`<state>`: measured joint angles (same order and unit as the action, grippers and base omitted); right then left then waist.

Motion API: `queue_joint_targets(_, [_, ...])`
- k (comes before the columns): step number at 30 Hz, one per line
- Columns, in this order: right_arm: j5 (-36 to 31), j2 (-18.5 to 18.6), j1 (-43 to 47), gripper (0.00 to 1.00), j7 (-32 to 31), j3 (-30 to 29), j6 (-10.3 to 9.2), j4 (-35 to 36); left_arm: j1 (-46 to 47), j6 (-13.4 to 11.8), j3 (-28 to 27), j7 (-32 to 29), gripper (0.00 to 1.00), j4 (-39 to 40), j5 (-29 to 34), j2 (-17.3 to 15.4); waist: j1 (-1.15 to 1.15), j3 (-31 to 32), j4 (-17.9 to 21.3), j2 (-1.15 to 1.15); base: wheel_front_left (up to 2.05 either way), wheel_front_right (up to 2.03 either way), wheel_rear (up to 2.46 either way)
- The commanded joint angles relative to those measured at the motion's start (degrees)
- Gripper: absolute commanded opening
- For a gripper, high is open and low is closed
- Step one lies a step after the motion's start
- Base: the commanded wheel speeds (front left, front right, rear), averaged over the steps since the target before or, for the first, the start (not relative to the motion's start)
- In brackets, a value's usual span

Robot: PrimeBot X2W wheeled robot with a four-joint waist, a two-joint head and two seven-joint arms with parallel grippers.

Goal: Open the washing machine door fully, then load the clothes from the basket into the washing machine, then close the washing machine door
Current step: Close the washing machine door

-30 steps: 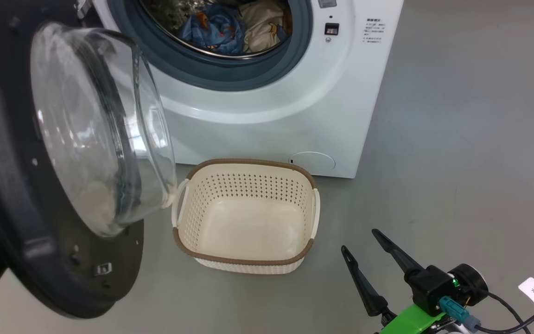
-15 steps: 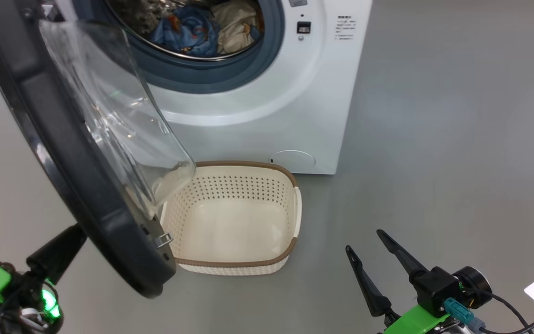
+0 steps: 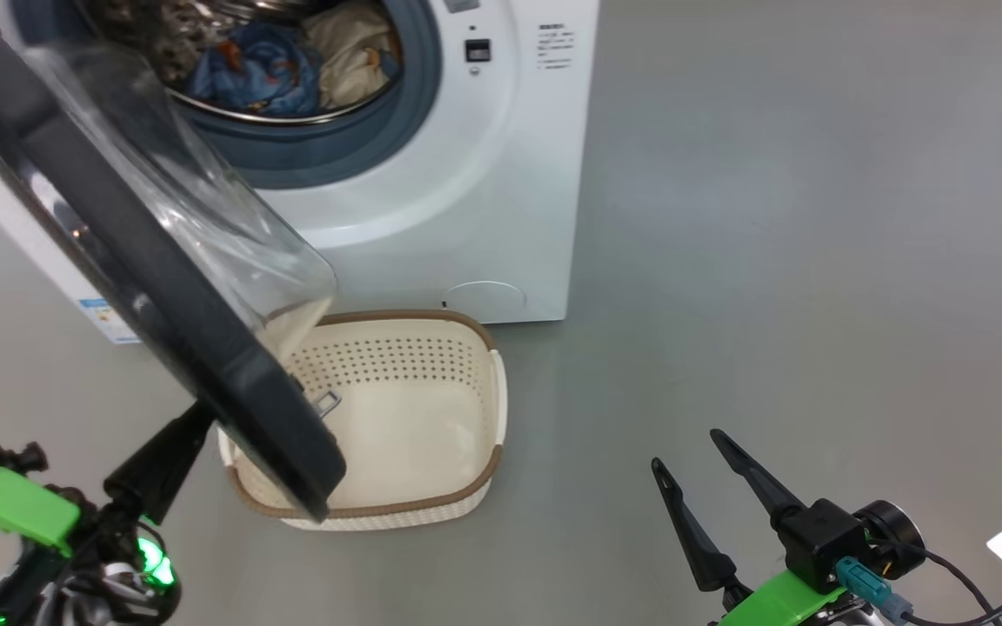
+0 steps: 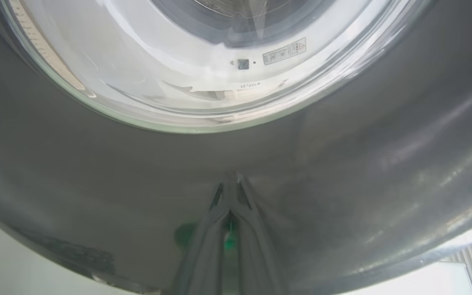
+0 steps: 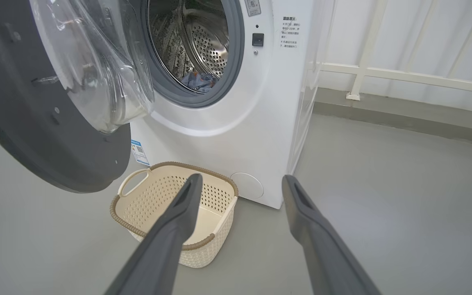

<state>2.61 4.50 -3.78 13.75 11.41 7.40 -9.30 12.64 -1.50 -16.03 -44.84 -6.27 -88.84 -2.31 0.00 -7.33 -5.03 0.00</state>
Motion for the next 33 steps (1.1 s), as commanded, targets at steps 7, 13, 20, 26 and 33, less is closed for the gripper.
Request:
queue_joint_targets(7, [-0.16, -0.58, -1.05, 1.00, 0.98, 0.89, 0.09, 0.76, 2.74, 2.07, 3.51, 6.26, 0.00, -1.80, -3.83, -0.58, 0.00, -0.11, 4.62, 0.00, 0.00, 0.00, 0.00])
queue_joint_targets(13, [-0.19, -0.79, -0.81, 1.00, 1.09, 0.64, 0.09, 0.68, 3.97, 3.27, 5.91, 11.45, 0.00, -4.18, -5.43, -0.57, 0.00, -0.36, 7.54, 0.00, 0.00, 0.00, 0.00])
queue_joint_targets(20, [-0.14, -0.92, -0.63, 1.00, 1.17, 0.04, 0.09, 0.33, 7.51, 5.18, 6.24, 20.91, 0.00, -9.01, -6.82, -0.57, 0.00, -0.46, 10.00, 0.00, 0.00, 0.00, 0.00])
queue_joint_targets(26, [-0.10, -0.95, -0.52, 1.00, 1.21, -0.20, 0.09, 0.19, 10.36, 6.63, 8.06, 24.59, 0.00, -12.13, -8.78, -0.57, 0.00, -0.53, 11.19, 0.00, 0.00, 0.00, 0.00])
queue_joint_targets(33, [-0.11, -0.99, 0.29, 1.00, 1.23, -0.73, 0.09, -0.20, 12.69, 8.21, 11.15, 28.55, 0.00, -15.38, -11.40, -0.57, 0.00, 0.51, 12.48, 0.00, 0.00, 0.00, 0.00])
